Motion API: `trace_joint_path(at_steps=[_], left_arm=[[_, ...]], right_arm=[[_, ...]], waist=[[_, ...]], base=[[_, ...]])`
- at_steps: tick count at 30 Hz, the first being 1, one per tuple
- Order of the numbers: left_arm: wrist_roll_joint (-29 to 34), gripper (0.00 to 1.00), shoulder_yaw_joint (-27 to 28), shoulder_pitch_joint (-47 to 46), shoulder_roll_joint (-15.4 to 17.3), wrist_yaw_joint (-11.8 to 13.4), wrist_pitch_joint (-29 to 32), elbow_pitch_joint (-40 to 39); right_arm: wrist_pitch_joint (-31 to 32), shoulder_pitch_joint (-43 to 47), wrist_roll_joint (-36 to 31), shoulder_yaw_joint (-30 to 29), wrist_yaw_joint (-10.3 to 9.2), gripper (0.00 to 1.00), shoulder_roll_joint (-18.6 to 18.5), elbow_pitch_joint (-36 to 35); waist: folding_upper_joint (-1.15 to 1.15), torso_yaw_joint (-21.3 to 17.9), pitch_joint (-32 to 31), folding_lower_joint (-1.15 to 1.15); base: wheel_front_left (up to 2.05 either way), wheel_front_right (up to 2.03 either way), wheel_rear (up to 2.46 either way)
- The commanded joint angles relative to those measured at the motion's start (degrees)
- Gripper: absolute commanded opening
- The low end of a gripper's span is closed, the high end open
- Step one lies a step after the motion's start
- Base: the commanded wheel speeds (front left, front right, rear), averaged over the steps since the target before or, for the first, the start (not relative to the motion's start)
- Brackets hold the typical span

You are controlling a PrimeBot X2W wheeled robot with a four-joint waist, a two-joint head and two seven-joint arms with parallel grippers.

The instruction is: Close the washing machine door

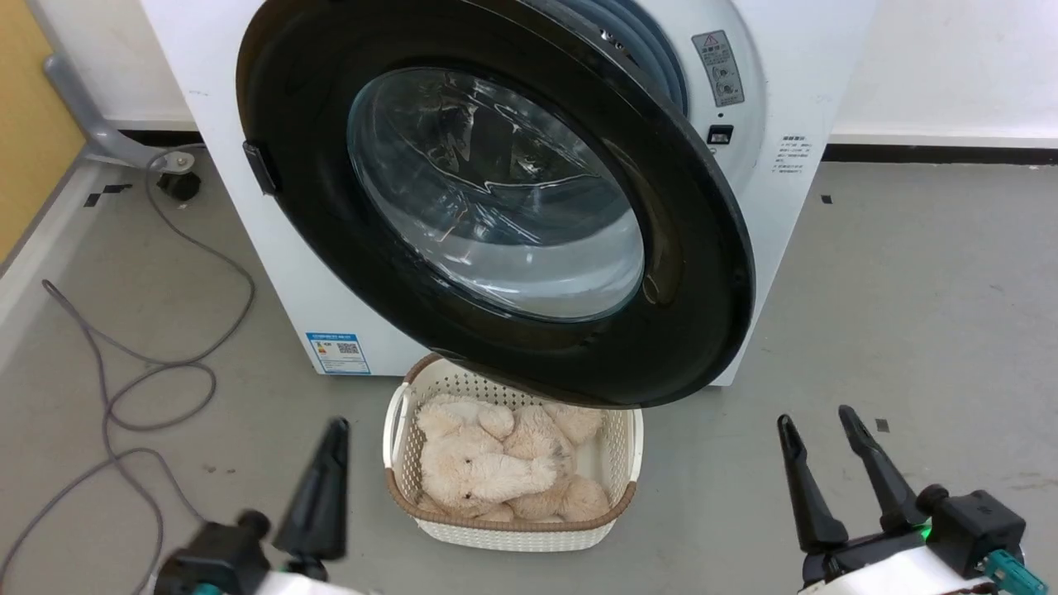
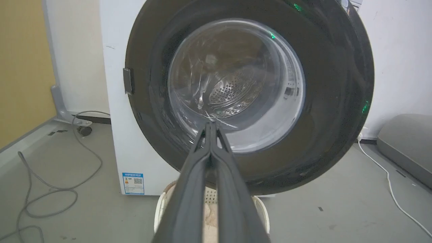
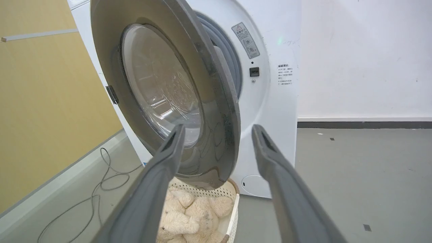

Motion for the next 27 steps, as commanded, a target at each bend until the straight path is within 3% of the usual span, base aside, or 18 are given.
trace_joint_path(at_steps=[1, 2, 3, 10, 11, 13, 21, 27], left_arm=[[1.2, 0.32, 0.0, 1.0, -0.4, -1.0, -0.2, 1.3], [1.9, 0.87, 0.2, 1.0, -0.6, -1.2, -0.2, 1.7], [2.5, 1.0, 0.5, 0.9, -0.9, -1.4, -0.2, 2.1], [5.5, 1.0, 1.1, -0.1, -2.0, -2.7, -0.2, 3.0], [5.9, 1.0, 1.2, -0.3, -2.2, -2.8, -0.2, 3.0], [7.2, 1.0, 0.9, -1.3, -2.6, -3.4, -0.2, 3.0], [8.1, 1.0, 0.1, -3.9, -3.9, -4.2, -0.2, 2.9], [8.3, 1.0, -0.1, -5.6, -4.4, -4.4, -0.2, 2.8]], right_arm=[[-0.3, 0.3, -0.2, 0.2, 0.05, 1.0, -0.5, 0.3], [-0.3, 0.4, -0.4, 0.2, 0.05, 1.0, -0.5, 0.4], [-0.3, 0.5, -0.7, 0.4, 0.05, 1.0, -0.6, 0.5], [-0.3, 0.3, -0.7, 2.5, 0.05, 1.0, -1.1, 0.8], [-0.3, 0.0, -0.4, 3.4, 0.05, 0.5, -1.7, 0.7], [-0.3, -1.3, 1.5, 6.1, 0.05, 0.0, -4.4, 0.0], [0.7, -8.9, 3.2, 13.1, 0.05, 0.0, -13.0, -0.2], [2.4, -16.3, 8.2, 17.4, 0.05, 0.0, -17.4, 0.8]], waist=[[0.0, 0.2, 0.1, 0.0], [0.0, 0.4, 0.2, 0.0], [0.0, 0.6, 0.3, 0.0], [0.0, 1.7, 1.2, 0.0], [0.0, 2.0, 1.5, 0.0], [0.0, 3.0, 2.5, 0.0], [0.0, 5.9, 6.6, 0.0], [0.0, 7.4, 9.7, 0.0]], base=[[0.0, 0.0, 0.0], [0.0, 0.0, 0.0], [0.0, 0.0, 0.0], [0.0, 0.0, 0.0], [0.0, 0.0, 0.0], [0.0, 0.0, 0.0], [0.0, 0.0, 0.0], [0.0, 0.0, 0.0]])
